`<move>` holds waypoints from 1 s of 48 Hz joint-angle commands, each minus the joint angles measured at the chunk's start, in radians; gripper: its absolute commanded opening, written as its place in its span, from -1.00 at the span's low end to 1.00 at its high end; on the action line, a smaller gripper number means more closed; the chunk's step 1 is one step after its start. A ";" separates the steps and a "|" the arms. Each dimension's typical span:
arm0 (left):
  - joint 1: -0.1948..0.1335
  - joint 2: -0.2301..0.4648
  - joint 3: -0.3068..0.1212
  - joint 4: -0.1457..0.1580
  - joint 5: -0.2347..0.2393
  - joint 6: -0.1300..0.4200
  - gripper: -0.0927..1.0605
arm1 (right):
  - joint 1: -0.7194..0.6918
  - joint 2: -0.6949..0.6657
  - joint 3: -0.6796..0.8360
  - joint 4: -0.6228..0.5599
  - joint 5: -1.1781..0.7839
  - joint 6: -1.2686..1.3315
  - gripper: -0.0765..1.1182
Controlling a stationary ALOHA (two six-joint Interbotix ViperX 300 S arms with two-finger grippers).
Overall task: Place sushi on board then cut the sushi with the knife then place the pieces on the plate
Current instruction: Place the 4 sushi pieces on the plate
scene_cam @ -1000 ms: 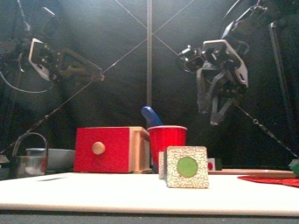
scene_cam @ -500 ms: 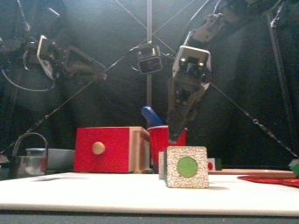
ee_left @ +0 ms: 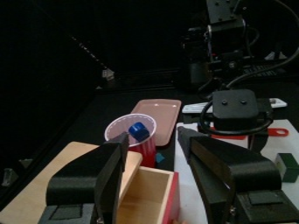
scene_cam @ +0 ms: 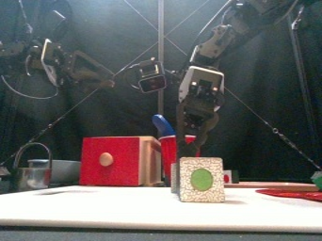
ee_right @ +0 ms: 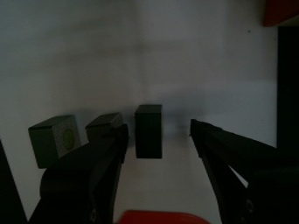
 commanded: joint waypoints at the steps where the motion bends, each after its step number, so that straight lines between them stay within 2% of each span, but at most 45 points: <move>1: 0.000 0.000 -0.012 0.000 -0.003 0.000 0.63 | -0.005 -0.015 -0.017 0.003 -0.018 -0.002 0.56; 5: 0.000 0.000 -0.006 0.000 -0.005 0.000 0.63 | -0.005 -0.009 -0.017 0.006 -0.021 0.002 0.41; 10: 0.000 -0.006 0.005 0.000 -0.005 0.002 0.63 | -0.006 -0.006 -0.011 0.006 -0.025 0.009 0.12; 15: 0.006 -0.017 0.009 -0.002 -0.005 0.002 0.63 | -0.006 -0.015 -0.005 0.008 -0.025 0.023 -0.06; 26: 0.006 -0.044 0.020 -0.002 -0.003 0.008 0.63 | -0.051 -0.160 0.078 0.014 0.034 0.123 -0.05; 39: 0.008 -0.066 0.040 0.000 -0.005 0.008 0.63 | -0.158 -0.385 0.308 0.002 0.112 0.376 -0.05; 48: 0.009 -0.071 0.046 0.003 -0.005 0.009 0.63 | -0.285 -0.477 0.442 -0.115 0.120 0.604 -0.05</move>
